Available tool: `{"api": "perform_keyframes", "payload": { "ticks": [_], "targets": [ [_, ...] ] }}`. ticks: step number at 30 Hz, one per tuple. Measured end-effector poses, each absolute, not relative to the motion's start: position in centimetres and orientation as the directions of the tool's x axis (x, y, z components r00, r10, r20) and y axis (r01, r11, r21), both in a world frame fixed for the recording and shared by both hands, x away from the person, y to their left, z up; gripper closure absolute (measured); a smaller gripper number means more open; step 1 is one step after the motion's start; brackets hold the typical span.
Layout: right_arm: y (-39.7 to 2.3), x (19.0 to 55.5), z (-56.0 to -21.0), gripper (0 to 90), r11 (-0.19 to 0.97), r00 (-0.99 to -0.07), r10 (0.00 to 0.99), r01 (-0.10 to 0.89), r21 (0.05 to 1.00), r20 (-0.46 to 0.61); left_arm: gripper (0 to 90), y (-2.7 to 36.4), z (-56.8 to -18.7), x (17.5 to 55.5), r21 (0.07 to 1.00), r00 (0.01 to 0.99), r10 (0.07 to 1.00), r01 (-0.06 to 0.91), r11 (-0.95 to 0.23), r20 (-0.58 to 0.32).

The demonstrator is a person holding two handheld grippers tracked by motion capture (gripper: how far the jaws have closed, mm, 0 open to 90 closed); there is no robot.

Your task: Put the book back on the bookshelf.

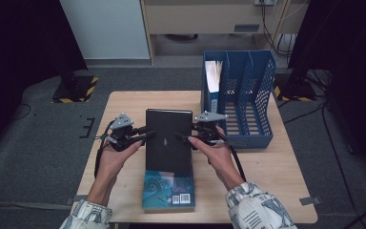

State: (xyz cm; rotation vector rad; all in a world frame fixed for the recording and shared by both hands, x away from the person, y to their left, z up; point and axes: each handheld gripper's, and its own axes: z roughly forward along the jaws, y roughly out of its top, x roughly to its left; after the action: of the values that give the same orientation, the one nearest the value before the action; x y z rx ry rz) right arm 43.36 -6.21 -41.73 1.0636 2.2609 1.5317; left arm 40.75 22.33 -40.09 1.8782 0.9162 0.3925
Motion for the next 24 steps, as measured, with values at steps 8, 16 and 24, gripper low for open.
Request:
{"api": "perform_keyframes", "payload": {
  "ticks": [8, 16, 24],
  "targets": [
    [-6.0, 44.4, -41.2, 29.8, 0.192, -0.706, 0.682, 0.426, 0.884, 0.193, 64.8, 21.9, -39.4, 42.1, 0.876, 0.654, 0.753, 0.405, -0.262, -0.077],
    [-6.1, 45.2, -40.9, 30.7, 0.184, -0.692, 0.701, 0.409, 0.894, 0.172, 65.3, 21.7, -39.4, 42.9, 0.886, 0.652, 0.756, 0.385, -0.257, -0.063],
    [-5.9, 44.2, -40.5, 31.7, 0.209, -0.703, 0.7, 0.375, 0.903, 0.129, 65.7, 21.9, -39.6, 41.7, 0.899, 0.652, 0.756, 0.365, -0.241, -0.061]
  ]
}}
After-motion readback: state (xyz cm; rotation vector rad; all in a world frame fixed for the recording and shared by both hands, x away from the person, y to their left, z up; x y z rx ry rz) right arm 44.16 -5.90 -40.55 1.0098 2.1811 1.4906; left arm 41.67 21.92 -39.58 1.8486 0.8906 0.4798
